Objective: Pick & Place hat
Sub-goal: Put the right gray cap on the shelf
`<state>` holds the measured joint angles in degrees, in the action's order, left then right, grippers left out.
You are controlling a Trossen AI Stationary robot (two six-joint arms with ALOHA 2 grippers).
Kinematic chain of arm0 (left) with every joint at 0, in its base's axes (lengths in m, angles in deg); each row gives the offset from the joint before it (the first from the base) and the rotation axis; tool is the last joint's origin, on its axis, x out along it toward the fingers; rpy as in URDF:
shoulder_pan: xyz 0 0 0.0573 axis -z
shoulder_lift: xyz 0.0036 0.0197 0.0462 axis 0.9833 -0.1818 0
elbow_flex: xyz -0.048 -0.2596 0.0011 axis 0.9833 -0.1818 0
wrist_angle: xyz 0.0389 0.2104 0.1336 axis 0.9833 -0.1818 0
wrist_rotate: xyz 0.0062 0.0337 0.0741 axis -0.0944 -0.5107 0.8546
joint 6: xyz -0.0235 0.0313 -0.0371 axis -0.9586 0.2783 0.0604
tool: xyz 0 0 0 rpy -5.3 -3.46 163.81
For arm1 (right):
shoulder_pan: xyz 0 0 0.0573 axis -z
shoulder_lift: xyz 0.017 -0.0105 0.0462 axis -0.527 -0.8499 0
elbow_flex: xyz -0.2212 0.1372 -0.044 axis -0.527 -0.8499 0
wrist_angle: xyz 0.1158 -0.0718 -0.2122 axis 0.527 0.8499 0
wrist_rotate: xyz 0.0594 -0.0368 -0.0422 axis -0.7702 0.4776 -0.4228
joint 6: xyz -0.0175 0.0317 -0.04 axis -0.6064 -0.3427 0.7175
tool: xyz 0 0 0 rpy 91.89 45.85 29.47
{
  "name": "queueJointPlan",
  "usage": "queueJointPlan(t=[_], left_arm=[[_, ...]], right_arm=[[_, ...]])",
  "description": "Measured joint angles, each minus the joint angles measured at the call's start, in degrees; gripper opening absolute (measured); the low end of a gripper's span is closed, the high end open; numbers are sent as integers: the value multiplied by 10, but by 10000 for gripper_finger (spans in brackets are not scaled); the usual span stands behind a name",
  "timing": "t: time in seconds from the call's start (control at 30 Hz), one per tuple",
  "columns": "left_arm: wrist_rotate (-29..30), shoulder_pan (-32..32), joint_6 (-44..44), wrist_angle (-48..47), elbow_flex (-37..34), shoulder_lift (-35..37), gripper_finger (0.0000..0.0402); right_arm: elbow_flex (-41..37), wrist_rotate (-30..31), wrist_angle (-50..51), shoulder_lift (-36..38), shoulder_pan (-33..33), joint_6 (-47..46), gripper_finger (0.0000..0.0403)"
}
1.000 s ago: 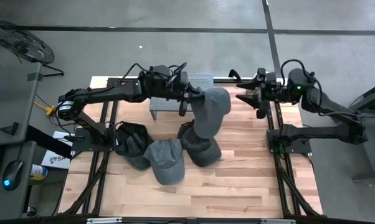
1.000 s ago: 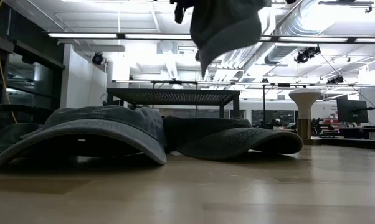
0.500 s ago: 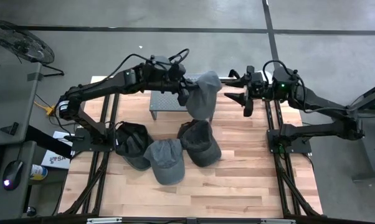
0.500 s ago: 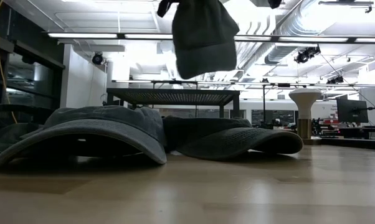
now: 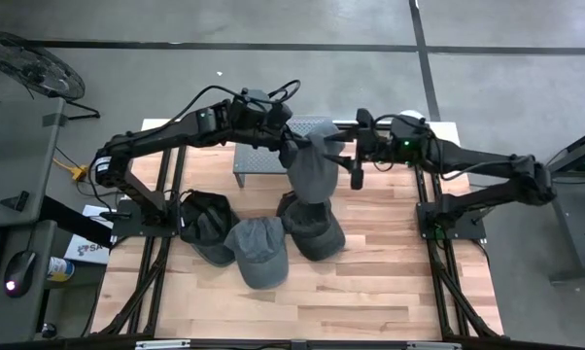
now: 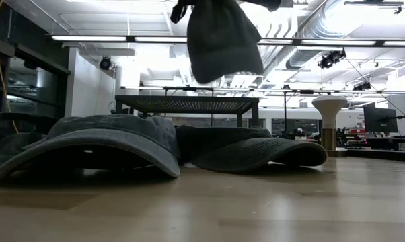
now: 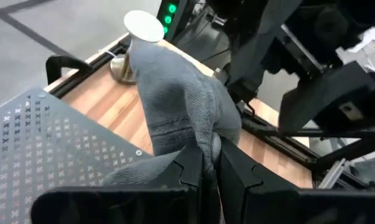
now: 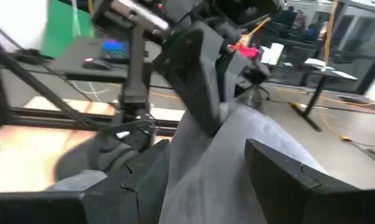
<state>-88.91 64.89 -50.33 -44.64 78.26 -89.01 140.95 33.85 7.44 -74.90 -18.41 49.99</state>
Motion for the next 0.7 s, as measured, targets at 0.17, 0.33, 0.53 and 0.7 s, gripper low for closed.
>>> queueJointPlan(t=[0.17, 0.33, 0.53, 0.7], left_arm=[[0, 0, 1, -10, -1, -6, 21], [-3, 0, 1, -16, -1, -8, 21], [-3, 0, 1, -15, -1, -8, 21], [-3, 0, 2, -16, -1, -8, 21]], right_arm=[[0, 37, -18, -8, -4, 21, 202], [31, 37, 7, -16, -4, 46, 201], [163, 13, 171, -69, -3, 51, 201], [312, 9, 368, -145, -3, 79, 200]])
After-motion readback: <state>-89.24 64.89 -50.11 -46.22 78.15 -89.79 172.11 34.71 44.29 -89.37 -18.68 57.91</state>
